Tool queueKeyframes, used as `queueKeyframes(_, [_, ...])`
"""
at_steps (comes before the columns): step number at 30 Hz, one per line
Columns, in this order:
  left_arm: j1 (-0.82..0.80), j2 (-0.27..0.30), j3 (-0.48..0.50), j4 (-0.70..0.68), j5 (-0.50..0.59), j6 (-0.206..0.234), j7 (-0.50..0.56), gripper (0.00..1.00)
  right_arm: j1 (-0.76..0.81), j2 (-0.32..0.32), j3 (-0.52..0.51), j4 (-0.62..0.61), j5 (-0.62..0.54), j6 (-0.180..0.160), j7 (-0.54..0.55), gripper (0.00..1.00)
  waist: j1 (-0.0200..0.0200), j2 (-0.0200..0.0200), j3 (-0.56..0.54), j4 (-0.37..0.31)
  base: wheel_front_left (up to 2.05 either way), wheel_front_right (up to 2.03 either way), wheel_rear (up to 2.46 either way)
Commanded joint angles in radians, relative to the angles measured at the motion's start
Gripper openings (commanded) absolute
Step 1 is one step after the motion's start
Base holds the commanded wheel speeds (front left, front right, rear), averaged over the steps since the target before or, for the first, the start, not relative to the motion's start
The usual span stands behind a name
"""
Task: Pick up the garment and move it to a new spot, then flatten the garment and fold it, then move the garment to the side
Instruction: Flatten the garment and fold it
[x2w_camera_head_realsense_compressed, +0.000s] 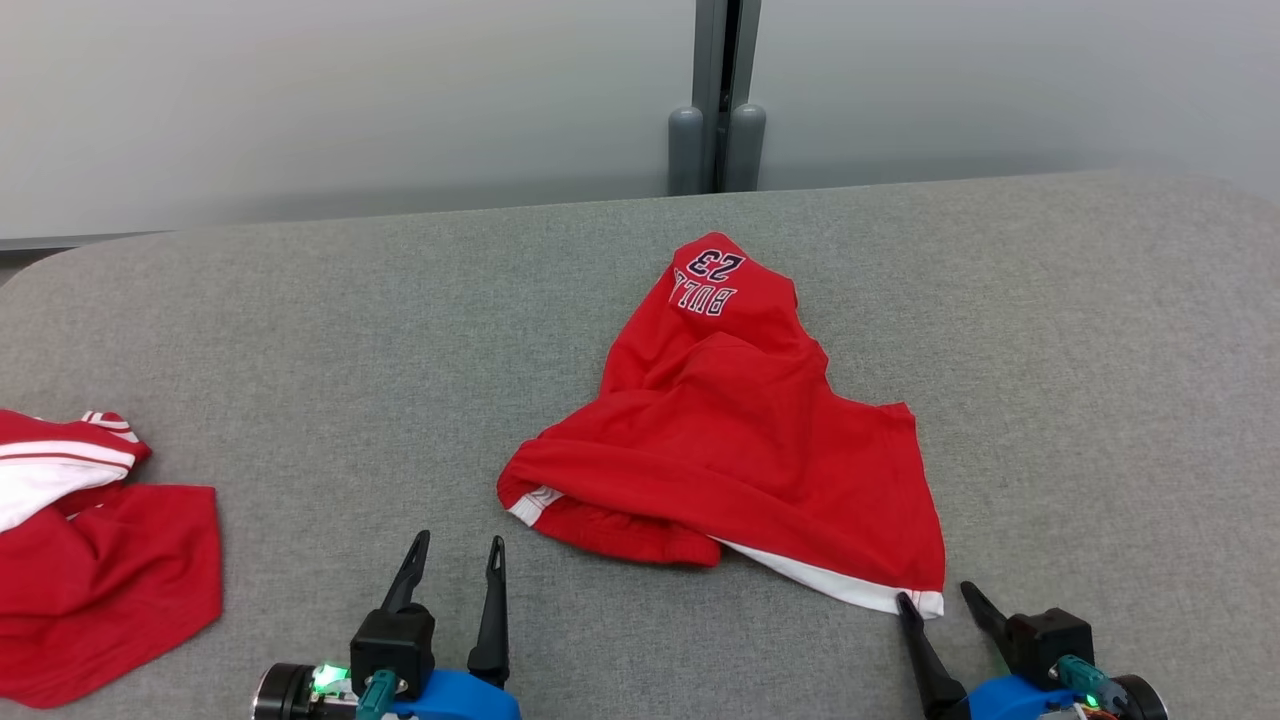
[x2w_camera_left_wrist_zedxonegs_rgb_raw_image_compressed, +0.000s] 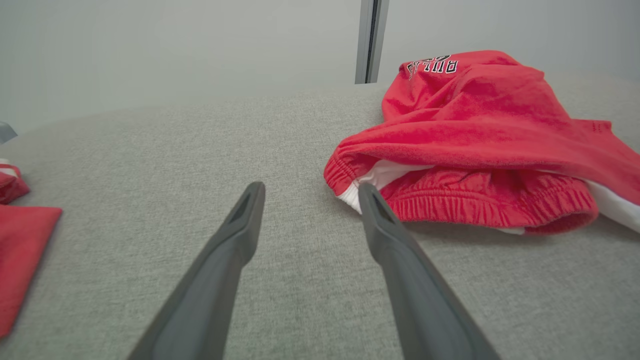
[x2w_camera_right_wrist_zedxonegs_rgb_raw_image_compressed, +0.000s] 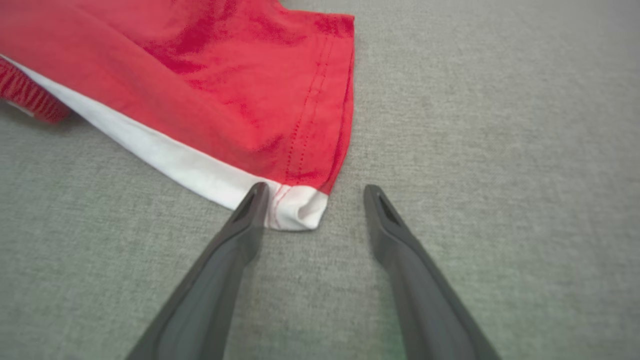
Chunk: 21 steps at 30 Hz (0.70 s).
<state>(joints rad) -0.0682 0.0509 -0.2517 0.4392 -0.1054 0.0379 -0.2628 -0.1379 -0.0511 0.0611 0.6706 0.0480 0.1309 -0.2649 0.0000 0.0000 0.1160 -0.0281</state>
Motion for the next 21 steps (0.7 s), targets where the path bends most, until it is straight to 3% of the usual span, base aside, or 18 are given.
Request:
queueKeyframes(1, [-0.007,-0.001,-0.004,0.001,-0.004,0.003,-0.003,1.0,-0.011,0.0,0.003,0.026,0.003,0.0,0.002,1.0,0.0,0.0,0.002,0.003,0.0,0.0,0.0])
queueKeyframes(3, [-0.009,0.0,-0.004,0.003,-0.008,0.004,-0.003,1.0,-0.018,0.0,0.006,0.072,0.009,0.0,0.005,0.98,0.0,0.0,0.005,0.006,0.0,0.0,0.0])
queueKeyframes(4, [-0.011,0.0,-0.003,0.003,-0.007,0.005,-0.003,1.0,-0.023,0.0,0.008,0.093,0.014,0.0,0.008,0.75,0.0,0.0,0.008,0.008,0.0,0.0,0.0])
queueKeyframes(5, [-0.013,0.0,-0.003,0.004,-0.009,0.005,-0.003,1.0,-0.026,0.0,0.012,0.114,0.023,0.0,0.01,0.35,0.0,0.0,0.009,0.009,0.0,0.0,0.0])
queueKeyframes(7, [-0.016,-0.001,-0.003,0.003,-0.014,0.006,-0.003,1.0,-0.031,0.001,0.018,0.141,0.033,0.0,0.011,0.0,0.0,0.0,0.014,0.011,0.0,0.0,0.0])
queueKeyframes(13, [-0.018,-0.001,-0.011,-0.002,-0.039,-0.006,-0.003,1.0,-0.033,-0.002,-0.036,0.066,0.05,-0.001,0.007,0.0,0.0,0.0,0.027,0.006,0.0,0.0,0.0])
queueKeyframes(21, [-0.026,0.0,-0.074,0.019,-0.114,-0.093,-0.003,1.0,-0.054,-0.002,-0.111,-0.041,0.054,-0.001,0.0,0.0,0.0,0.0,0.046,-0.009,0.0,0.0,0.0])
